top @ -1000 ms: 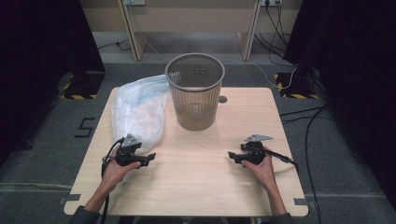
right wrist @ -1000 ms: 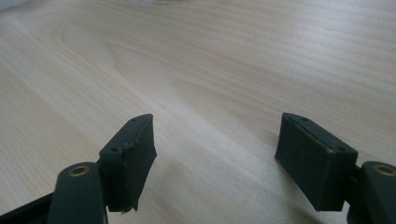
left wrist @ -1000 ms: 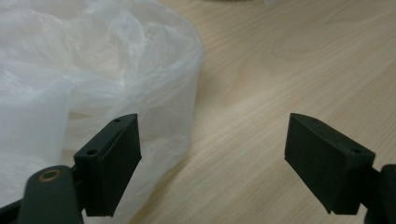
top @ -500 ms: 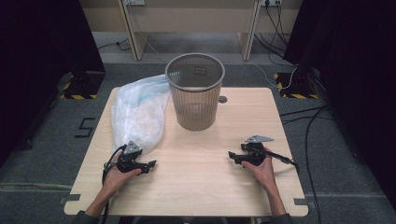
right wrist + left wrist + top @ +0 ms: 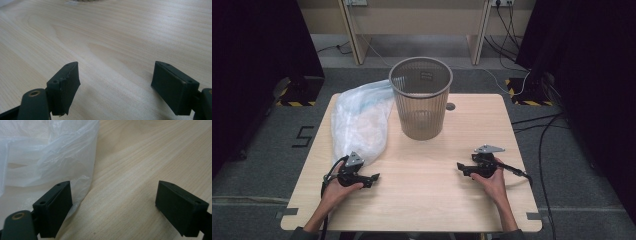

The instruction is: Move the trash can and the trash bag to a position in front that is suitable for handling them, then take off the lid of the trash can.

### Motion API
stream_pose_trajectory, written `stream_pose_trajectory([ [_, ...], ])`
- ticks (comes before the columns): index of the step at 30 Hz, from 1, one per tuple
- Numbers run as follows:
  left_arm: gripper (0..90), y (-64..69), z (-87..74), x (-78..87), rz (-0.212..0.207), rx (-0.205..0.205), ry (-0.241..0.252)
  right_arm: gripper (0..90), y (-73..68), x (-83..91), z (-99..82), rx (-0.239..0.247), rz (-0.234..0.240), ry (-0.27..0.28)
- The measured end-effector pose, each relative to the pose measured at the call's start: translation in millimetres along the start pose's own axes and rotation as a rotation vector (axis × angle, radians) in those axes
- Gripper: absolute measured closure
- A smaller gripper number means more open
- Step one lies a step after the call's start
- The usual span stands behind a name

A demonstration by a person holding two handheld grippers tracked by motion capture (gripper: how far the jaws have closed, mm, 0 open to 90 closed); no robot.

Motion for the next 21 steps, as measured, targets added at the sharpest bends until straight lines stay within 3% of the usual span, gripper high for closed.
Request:
stream_pose_trajectory([
  [13, 11.0, 0.2, 0.1, -0.3, -0.001, -0.003, -0.002, 20.5, 3.6, 0.7, 4.1, -0.015, -0.014, -0.002],
  [18, 11.0, 0.2, 0.1, -0.3, -0.001, -0.003, -0.002, 20.3, 12.9, 10.2, 24.9, -0.035, -0.039, 0.04],
  [21, 11.0, 0.3, 0.1, -0.3, -0.001, -0.003, -0.002, 20.1, 17.5, 13.9, 41.4, -0.018, -0.052, 0.043],
])
Point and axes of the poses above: each handheld gripper's, and its own axes: x roughly backward along the jaws, z roughly out of its top, y roughly to its right, the point moved 2 cm from there along -x, roughly forward along the jaws, and after that the axes turned 12 degrees about -z, right-handed, at the moved point
